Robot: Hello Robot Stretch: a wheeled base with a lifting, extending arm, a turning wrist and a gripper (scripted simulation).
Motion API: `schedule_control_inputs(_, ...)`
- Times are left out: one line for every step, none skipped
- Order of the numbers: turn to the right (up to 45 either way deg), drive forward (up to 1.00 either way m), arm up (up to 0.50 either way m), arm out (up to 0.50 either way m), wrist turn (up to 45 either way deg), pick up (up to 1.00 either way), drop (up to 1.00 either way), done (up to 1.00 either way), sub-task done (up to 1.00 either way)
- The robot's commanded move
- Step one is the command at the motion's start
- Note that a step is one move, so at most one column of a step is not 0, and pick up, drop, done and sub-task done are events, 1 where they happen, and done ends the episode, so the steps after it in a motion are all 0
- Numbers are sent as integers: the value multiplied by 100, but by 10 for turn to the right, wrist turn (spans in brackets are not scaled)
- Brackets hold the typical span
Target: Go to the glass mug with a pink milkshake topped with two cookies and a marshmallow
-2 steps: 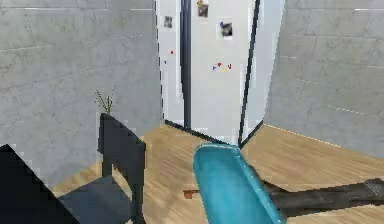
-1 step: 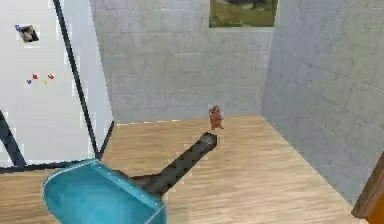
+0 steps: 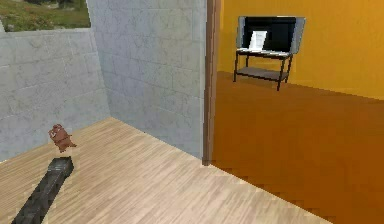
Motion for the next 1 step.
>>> schedule_control_inputs(30, 0, 0, 0, 0, 0, 0, 0, 0)
